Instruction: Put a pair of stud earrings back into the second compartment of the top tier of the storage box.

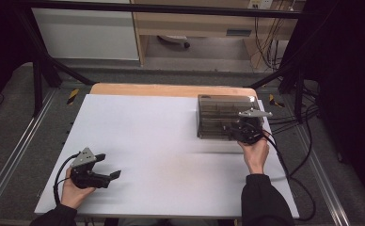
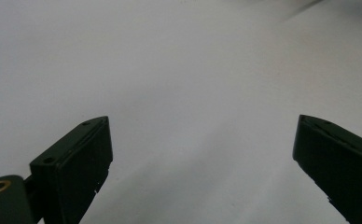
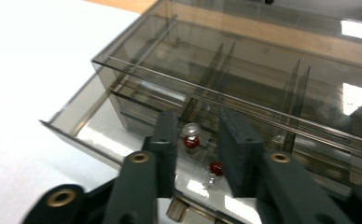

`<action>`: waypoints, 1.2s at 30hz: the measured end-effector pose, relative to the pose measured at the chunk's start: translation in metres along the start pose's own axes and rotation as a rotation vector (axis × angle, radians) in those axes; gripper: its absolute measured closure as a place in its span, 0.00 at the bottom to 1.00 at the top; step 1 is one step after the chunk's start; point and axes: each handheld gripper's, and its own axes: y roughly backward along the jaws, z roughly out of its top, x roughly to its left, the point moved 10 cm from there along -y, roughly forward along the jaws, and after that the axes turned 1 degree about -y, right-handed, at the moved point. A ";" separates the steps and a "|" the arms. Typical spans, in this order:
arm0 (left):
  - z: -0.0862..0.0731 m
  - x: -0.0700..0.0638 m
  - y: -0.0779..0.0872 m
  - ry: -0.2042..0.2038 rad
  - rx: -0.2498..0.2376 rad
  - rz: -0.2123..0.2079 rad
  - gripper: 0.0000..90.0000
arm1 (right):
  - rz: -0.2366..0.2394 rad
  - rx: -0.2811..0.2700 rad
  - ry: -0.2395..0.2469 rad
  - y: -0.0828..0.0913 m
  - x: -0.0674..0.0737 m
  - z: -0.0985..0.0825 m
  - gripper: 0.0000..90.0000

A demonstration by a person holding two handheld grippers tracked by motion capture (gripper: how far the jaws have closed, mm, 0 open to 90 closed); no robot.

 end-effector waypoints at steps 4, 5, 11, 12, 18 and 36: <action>0.000 0.000 0.000 0.000 0.000 -0.001 0.05 | 0.028 -0.039 0.003 0.008 0.006 0.001 0.57; 0.000 0.000 0.000 -0.002 0.002 0.000 0.05 | 0.036 -0.043 0.001 0.010 0.008 0.000 0.54; 0.000 0.000 0.000 -0.001 0.002 -0.001 0.05 | 0.092 -0.082 0.009 0.022 0.021 -0.003 0.30; 0.000 0.000 0.000 -0.002 0.002 -0.002 0.05 | 0.101 -0.087 0.008 0.023 0.023 -0.004 0.27; 0.000 -0.001 -0.001 -0.001 0.003 -0.002 0.05 | 0.144 -0.084 0.015 0.031 0.035 -0.013 0.13; -0.001 -0.001 -0.001 -0.002 0.007 -0.001 0.05 | 0.226 -0.063 0.041 0.034 0.058 -0.056 0.01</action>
